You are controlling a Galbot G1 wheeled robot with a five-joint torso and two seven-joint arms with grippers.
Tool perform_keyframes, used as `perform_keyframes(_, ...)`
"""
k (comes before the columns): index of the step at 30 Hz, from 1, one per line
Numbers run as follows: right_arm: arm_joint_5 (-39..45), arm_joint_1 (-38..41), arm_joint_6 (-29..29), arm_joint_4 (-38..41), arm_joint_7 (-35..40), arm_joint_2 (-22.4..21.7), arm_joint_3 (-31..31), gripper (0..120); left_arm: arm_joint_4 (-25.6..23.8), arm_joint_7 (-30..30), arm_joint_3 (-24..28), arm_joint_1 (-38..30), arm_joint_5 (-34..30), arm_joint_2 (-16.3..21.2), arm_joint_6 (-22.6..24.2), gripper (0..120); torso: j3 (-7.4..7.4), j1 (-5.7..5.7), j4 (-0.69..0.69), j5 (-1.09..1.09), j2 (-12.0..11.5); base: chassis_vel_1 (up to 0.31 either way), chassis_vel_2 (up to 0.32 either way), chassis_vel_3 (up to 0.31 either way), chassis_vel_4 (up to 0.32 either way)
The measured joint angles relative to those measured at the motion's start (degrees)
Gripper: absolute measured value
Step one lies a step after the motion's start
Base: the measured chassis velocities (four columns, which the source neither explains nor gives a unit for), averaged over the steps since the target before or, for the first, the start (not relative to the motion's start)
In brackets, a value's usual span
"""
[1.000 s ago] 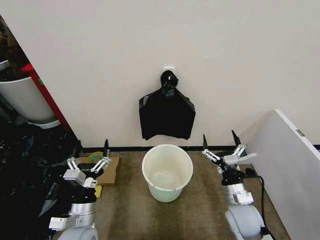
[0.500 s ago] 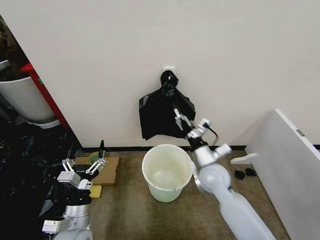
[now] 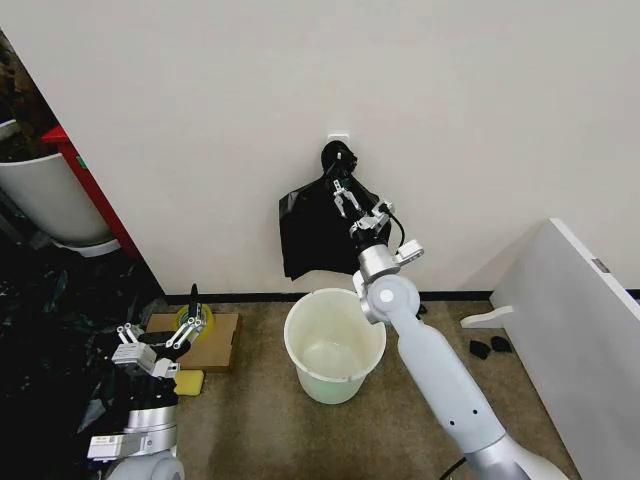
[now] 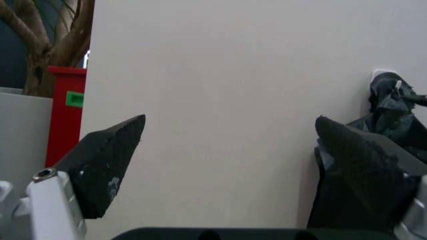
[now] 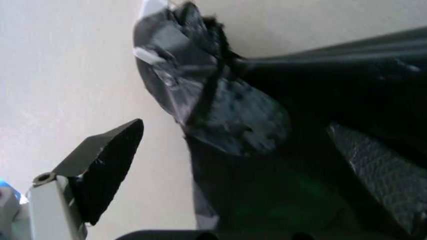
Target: Place the garbage bag over the trash bin.
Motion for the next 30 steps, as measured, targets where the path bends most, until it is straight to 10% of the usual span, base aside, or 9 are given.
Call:
perform_keyframes(11,-1.1,-0.1,0.2,-1.1,-0.9,0.6,0.7,90,1.2,-0.2,0.2,-0.5,0.5,0.0,-0.2,100,0.0,0.0,0.0,0.0,0.0,0.0,0.0,0.0,0.0)
perform_keyframes(30,-1.9,0.2,1.3,-0.9,-2.5,0.8,1.1,21,2.2,-0.8,0.3,0.1,1.8,-0.4,-0.9,100,0.0,-0.01,0.01,0.0,0.0,0.0,0.0,0.0,0.0)
